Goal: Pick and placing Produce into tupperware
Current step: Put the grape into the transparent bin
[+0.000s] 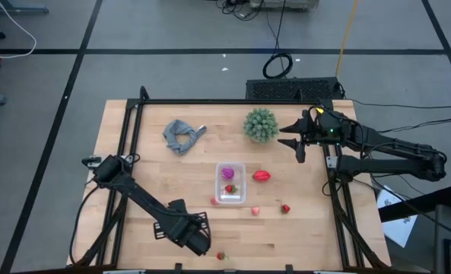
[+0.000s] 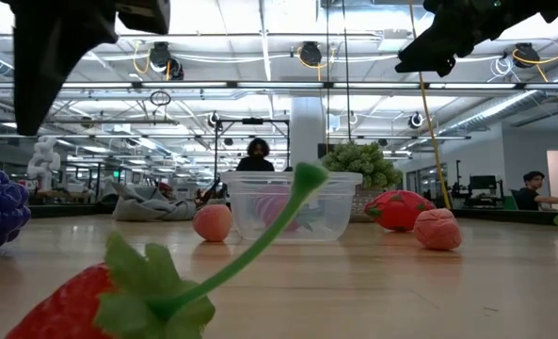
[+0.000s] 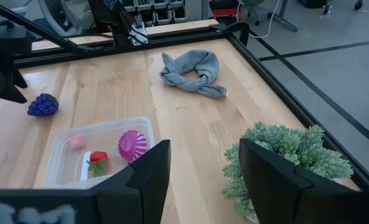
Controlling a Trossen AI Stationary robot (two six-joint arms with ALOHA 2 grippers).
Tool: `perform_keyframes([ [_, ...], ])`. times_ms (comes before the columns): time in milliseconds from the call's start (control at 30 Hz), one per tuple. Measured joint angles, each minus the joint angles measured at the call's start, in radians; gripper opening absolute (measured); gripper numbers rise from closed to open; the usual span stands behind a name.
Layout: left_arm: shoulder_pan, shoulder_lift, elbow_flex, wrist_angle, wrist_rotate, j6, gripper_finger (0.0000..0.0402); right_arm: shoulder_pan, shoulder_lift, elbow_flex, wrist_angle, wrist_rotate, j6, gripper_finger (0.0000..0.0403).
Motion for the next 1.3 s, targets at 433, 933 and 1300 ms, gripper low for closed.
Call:
perform_keyframes([
  [433,-0.001,0.0,-0.076,-0.004,0.024,0.004,0.0258,0.0,0.0,0.0,-0.002,0.0,0.0,0.0183],
  [933,0.009,0.0,-0.146,0.086,0.021,0.027,0.0309,0.0,0.0,0.0,-0.002,0.0,0.0,0.0183],
  [1300,0.014,0.0,-0.146,0.087,-0.012,0.063,0.031,0.0,0.0,0.0,-0.002,0.0,0.0,0.0183],
])
